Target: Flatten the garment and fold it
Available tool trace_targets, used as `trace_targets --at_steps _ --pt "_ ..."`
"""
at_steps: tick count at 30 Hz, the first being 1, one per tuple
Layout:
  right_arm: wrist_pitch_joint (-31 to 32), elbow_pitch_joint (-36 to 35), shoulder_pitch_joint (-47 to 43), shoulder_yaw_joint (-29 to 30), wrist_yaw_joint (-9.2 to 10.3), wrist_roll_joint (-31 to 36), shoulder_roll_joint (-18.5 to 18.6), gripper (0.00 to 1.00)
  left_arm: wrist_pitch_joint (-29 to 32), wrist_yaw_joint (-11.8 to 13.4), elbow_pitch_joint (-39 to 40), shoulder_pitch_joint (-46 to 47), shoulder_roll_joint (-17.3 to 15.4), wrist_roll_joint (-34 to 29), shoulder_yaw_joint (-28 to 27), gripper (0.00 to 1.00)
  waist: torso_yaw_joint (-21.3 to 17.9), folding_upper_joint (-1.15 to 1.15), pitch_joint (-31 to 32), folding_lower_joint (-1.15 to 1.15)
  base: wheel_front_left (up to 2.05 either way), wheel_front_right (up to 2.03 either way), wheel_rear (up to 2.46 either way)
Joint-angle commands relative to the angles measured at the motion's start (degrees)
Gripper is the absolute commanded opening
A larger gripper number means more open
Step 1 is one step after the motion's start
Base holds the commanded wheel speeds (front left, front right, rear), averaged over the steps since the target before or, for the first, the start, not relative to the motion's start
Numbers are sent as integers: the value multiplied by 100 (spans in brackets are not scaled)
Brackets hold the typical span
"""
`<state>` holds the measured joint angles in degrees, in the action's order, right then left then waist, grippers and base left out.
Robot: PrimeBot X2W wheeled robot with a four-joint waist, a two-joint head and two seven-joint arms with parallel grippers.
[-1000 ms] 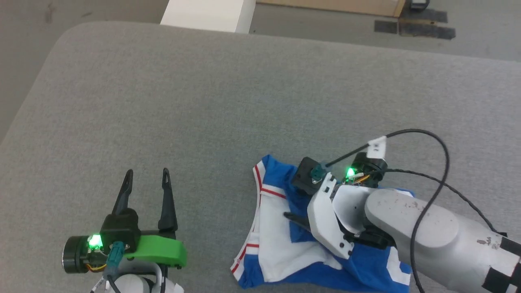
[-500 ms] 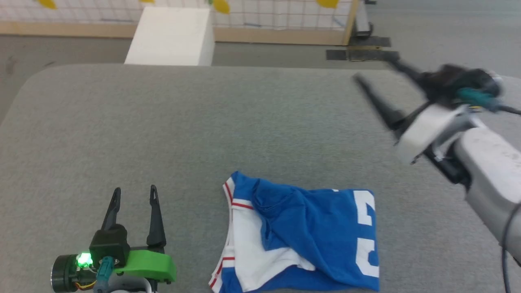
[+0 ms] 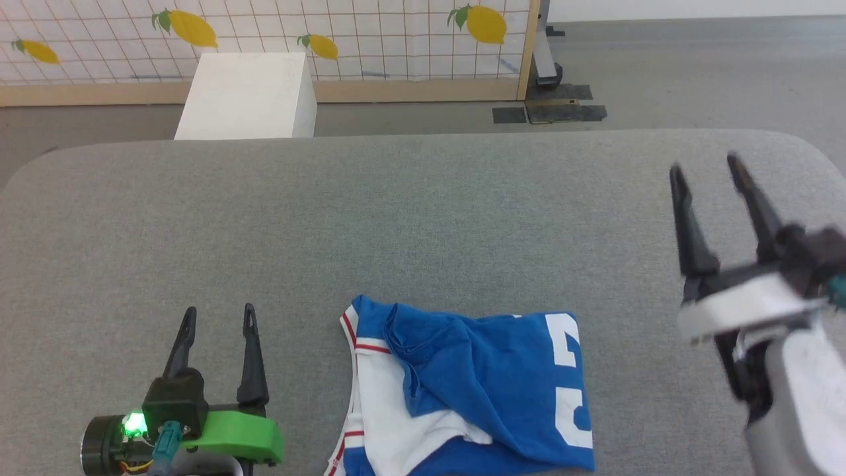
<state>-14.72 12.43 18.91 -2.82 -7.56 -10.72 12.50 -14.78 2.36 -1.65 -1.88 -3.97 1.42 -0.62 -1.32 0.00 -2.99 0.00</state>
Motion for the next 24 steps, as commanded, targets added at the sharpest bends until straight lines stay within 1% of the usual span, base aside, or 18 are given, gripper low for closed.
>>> trace_targets --at_steps 1,3,5,9,16,24 --pt "-26 -129 -308 75 8 114 -153 100 -22 -42 -7 -80 -33 -6 2 100 4 0 43 0 0 0 0" --pt "-27 -329 -701 198 8 297 -337 100 -22 -57 -8 -103 -27 -9 13 100 9 0 72 0 0 0 0" --pt "-27 -540 -1027 360 8 323 -551 100 -22 -69 -5 -133 -19 -16 35 100 22 0 106 0 0 0 0" --pt "-26 -756 -1603 464 8 344 -750 100 -22 -104 -12 -178 -9 -3 45 100 39 0 162 0 0 0 0" --pt "61 -1177 -2262 539 8 468 -894 100 -22 -150 -65 -264 5 1 44 100 60 0 262 0 0 0 0" --pt "342 -1532 -2637 476 8 460 -950 100 -22 -161 -71 -319 26 1 56 100 78 0 314 0 0 0 0"
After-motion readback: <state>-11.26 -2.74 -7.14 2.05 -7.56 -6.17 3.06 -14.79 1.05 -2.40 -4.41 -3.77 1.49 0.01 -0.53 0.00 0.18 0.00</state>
